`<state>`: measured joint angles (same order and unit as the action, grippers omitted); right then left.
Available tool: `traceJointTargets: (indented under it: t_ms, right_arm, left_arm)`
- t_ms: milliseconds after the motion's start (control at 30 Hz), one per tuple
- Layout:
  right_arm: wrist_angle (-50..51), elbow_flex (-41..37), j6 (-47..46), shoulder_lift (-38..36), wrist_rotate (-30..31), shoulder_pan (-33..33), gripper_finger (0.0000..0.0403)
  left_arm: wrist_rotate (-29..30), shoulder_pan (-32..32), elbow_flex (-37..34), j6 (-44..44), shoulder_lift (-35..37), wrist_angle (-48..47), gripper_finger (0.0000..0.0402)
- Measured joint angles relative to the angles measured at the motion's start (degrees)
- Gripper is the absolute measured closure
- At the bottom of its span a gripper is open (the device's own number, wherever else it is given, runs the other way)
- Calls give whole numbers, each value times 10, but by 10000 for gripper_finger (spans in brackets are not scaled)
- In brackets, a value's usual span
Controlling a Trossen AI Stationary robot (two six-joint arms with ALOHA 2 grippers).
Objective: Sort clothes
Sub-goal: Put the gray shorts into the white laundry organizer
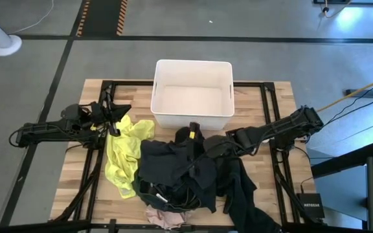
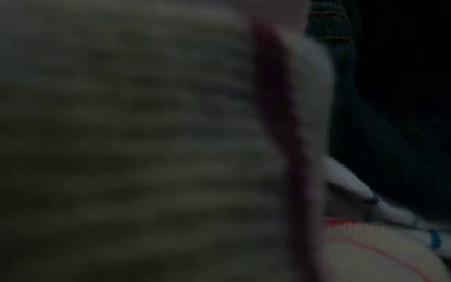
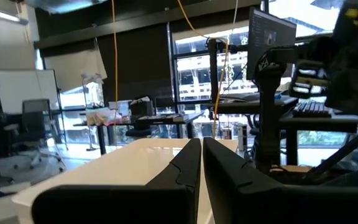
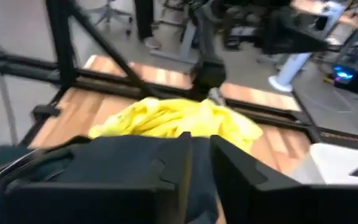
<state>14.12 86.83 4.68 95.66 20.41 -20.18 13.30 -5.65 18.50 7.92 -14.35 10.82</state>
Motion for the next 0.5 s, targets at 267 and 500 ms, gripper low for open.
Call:
traceJointTargets:
  t_ms: [267, 500]
  right_arm:
    - [78, -1, -18, 11, 25, -37, 188]
    - [102, -3, 10, 80, 27, -54, 129]
  left_arm:
    - [0, 0, 0, -29, 0, -5, 389]
    - [0, 0, 0, -36, 0, -10, 389]
